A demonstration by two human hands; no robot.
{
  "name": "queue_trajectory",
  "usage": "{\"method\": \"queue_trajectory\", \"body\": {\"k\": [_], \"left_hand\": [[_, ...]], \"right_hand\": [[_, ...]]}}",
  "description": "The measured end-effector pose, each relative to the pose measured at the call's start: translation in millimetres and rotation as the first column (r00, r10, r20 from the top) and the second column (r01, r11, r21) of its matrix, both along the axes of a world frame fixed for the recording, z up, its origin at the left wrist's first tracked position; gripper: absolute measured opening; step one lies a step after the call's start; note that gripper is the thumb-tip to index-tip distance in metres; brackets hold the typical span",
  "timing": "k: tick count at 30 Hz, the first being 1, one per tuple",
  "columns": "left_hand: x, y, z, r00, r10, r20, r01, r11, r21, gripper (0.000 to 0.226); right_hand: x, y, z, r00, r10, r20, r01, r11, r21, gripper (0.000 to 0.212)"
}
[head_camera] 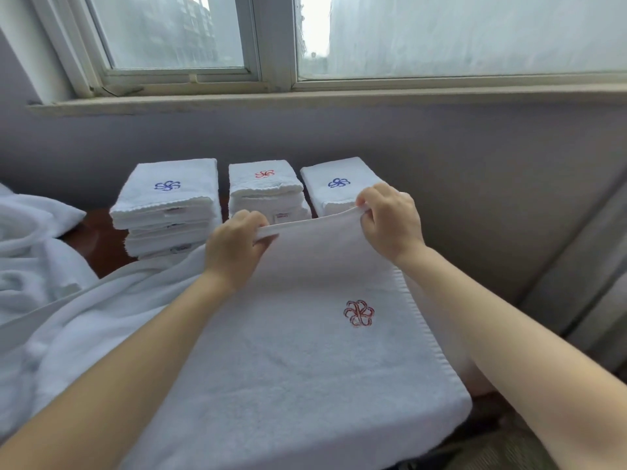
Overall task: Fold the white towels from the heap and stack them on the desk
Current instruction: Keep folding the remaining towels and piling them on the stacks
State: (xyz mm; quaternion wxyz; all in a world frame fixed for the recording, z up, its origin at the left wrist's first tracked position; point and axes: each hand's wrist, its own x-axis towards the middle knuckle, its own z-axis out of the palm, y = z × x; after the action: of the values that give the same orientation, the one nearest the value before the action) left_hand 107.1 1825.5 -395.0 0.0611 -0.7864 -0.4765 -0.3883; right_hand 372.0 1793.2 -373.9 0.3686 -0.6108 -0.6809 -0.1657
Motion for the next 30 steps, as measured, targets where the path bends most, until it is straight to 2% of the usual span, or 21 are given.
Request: {"method": "queue_trajectory", "body": {"k": [8,17,22,26,28,30], "left_hand": [[-15.7,-54.9,4.1,0.994,-0.055,-0.091,0.062,0.995,0.072,0.025],[-25.8,-110.0,-20.5,0.986,-0.125,-0.108,0.114,0.988,-0.101,0.012],[-29.7,-130.0,-30.3,0.976,-0.166,-0.139,0.126,0.957,-0.260,0.016],[-30.5,-136.4,-31.1,0.970,-0.174,-0.169,0.118,0.946,-0.301,0.027],[-29.2,-136.7,-32.5,0.977,-0.157,-0.146,0.114,0.958,-0.264,0.024],[-25.5,-136.8,-36.8,0.971,-0.174,-0.163,0.129,0.958,-0.256,0.028]], "right_hand": [[-6.0,-64.1,10.9,0.999,0.002,0.037,-0.001,1.000,-0.018,0.021],[-8.9,-123.5,0.3,0.989,0.012,0.145,0.022,0.973,-0.228,0.021],[-9.7,-144.9,-16.5,0.978,-0.004,0.209,0.095,0.898,-0.429,0.024],[-15.9,-155.6,-12.5,0.967,-0.048,0.249,0.197,0.759,-0.620,0.017],[-25.2,-155.1,-4.5,0.964,-0.091,0.250,0.231,0.752,-0.617,0.029],[-38.7,-153.7,-5.3,0.981,-0.105,0.166,0.184,0.785,-0.591,0.026]]}}
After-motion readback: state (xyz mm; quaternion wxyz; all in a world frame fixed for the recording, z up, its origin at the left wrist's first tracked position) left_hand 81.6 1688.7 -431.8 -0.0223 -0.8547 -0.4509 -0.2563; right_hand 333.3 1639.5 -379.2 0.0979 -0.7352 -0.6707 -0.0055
